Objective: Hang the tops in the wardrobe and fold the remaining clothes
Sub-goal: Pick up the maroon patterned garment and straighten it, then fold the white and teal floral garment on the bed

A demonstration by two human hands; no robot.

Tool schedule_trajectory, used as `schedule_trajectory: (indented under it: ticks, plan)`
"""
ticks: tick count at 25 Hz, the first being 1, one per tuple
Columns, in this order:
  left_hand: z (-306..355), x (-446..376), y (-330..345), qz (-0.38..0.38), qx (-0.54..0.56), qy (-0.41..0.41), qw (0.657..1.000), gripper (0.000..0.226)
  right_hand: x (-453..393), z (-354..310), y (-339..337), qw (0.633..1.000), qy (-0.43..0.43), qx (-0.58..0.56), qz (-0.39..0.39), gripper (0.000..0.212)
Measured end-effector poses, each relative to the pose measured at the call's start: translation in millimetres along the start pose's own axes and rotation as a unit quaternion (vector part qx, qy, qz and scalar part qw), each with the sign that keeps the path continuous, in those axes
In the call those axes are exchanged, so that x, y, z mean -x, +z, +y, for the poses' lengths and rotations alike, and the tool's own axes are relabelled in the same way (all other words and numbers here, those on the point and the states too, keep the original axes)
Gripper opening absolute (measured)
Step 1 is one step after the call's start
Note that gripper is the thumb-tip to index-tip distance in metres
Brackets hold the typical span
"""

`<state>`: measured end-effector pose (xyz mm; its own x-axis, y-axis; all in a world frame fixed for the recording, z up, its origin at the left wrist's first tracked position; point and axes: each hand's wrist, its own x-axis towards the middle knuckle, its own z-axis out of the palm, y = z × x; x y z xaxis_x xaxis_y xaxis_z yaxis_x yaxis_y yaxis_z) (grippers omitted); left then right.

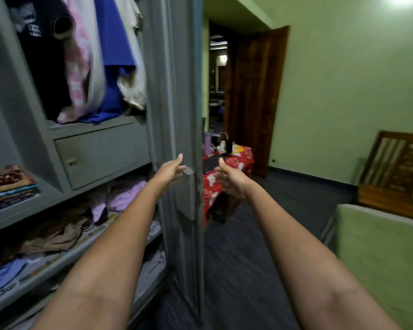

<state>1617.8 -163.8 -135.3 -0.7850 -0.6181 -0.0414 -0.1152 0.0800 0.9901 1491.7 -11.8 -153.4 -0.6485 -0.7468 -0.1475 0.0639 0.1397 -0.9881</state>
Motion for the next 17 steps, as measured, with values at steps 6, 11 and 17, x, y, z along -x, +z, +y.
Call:
schedule_trajectory:
  ticks: [6,11,17]
  plan:
    - [30.5,20.2,145.6,-0.109,0.012,0.05,0.993,0.054,92.7,11.5,-154.0,0.987,0.027,-0.003,0.16,0.081]
    - [44.0,8.3,236.9,-0.164,0.04,0.053,0.984,0.06,137.1,22.3,-241.7,0.973,0.043,-0.011,0.227,0.08]
    - [46.6,-33.5,310.5,-0.215,0.038,0.081,0.973,0.064,129.0,30.2,-304.7,0.963,0.028,-0.016,0.269,0.081]
